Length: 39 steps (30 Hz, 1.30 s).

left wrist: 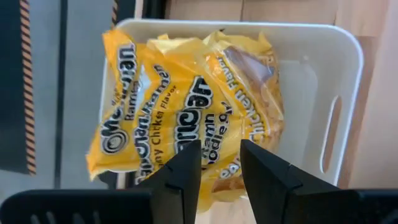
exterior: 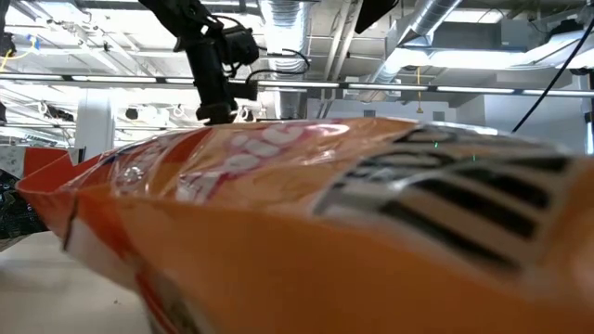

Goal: Sort Maruchan noodles
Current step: Put the yellow noodle pack into the left white bin

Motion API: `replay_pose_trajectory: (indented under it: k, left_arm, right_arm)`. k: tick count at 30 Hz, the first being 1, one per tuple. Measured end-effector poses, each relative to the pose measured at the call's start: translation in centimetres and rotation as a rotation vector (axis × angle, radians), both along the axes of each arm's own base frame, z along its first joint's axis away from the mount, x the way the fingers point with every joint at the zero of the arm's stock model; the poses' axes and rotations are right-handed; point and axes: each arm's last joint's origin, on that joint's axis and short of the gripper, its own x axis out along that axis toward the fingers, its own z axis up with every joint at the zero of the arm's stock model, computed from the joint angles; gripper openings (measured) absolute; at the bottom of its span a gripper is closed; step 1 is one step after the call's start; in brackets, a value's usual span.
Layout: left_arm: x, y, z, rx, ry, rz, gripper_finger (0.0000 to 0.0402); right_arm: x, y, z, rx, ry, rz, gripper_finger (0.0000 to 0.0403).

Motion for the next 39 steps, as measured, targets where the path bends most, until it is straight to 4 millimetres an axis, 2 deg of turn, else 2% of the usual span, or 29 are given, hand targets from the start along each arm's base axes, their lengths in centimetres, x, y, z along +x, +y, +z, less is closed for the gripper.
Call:
replay_pose_trajectory:
  k: [6, 12, 21, 39]
  left_arm:
    - [-0.4, 0.1, 1.6, 0.079, -0.057, -0.035, 0.0105]
    - [-1.4, 1.7, 1.7, 0.098, -0.036, -0.029, 0.0105]
    - [-3.5, 3.9, 1.5, -0.029, -0.145, 0.05, 0.0105]
    - [-5.0, 4.5, 1.1, -0.157, -0.166, 0.087, 0.0105]
  right_arm:
    - [-0.1, -0.6, -0.1, 0.0, 0.013, -0.019, 0.0221]
    - [0.0, -1.2, -0.3, 0.068, 0.027, 0.002, 0.0221]
    - [0.1, -1.5, -0.3, 0.089, 0.028, 0.005, 0.0221]
    - [0.1, -1.5, -0.3, 0.089, 0.03, 0.006, 0.0221]
